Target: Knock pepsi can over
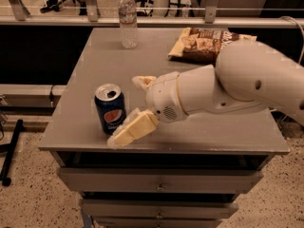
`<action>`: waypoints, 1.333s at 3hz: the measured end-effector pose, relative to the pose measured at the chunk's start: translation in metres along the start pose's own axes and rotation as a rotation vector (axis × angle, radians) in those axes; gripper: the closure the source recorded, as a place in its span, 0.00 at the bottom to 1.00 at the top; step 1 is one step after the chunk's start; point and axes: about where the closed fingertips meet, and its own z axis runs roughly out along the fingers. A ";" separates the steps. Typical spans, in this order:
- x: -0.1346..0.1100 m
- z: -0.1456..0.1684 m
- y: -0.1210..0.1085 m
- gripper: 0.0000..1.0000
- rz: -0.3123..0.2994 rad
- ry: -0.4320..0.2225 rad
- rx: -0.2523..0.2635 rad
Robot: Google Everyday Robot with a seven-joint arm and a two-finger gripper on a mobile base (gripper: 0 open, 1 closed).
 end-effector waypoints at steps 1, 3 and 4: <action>-0.010 0.024 0.003 0.31 0.019 -0.071 -0.023; -0.014 0.026 -0.017 0.78 0.048 -0.099 0.003; -0.018 0.010 -0.041 0.99 0.044 -0.063 0.019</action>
Offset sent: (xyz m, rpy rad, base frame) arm 0.0172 0.0379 -0.0077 0.1436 0.0288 -0.0091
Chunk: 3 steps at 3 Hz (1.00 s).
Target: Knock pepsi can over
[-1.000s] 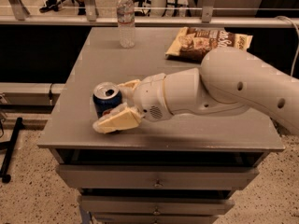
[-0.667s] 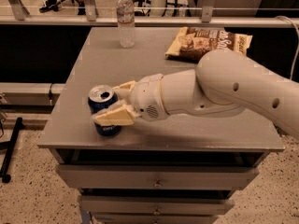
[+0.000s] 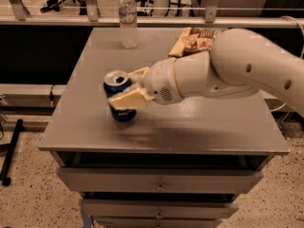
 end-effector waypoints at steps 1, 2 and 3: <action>0.007 -0.037 -0.044 1.00 -0.037 0.187 0.011; 0.031 -0.061 -0.065 1.00 -0.080 0.400 0.009; 0.047 -0.074 -0.072 1.00 -0.131 0.560 0.021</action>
Offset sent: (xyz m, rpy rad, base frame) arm 0.0599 -0.1209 -0.0089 -0.5512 0.0518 0.0284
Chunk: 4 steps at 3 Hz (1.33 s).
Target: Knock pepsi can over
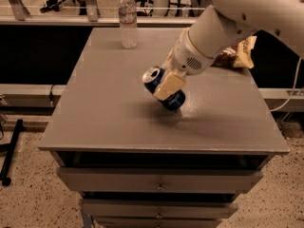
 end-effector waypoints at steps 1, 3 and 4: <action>0.008 -0.013 -0.014 1.00 -0.031 0.092 0.040; -0.001 -0.007 -0.007 0.77 -0.103 0.165 0.042; -0.004 0.009 0.010 0.53 -0.143 0.197 0.020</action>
Offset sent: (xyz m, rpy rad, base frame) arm 0.0171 -0.0186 0.0191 -0.2002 -0.0742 0.0173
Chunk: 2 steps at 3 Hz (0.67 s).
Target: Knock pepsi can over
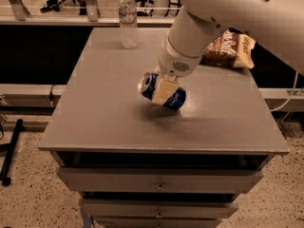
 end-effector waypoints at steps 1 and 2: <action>-0.007 0.012 0.013 0.31 -0.031 0.024 -0.016; -0.017 0.027 0.027 0.01 -0.067 0.042 -0.040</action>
Offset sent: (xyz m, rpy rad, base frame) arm -0.0265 0.0390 -0.0357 -0.0734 0.0308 0.0934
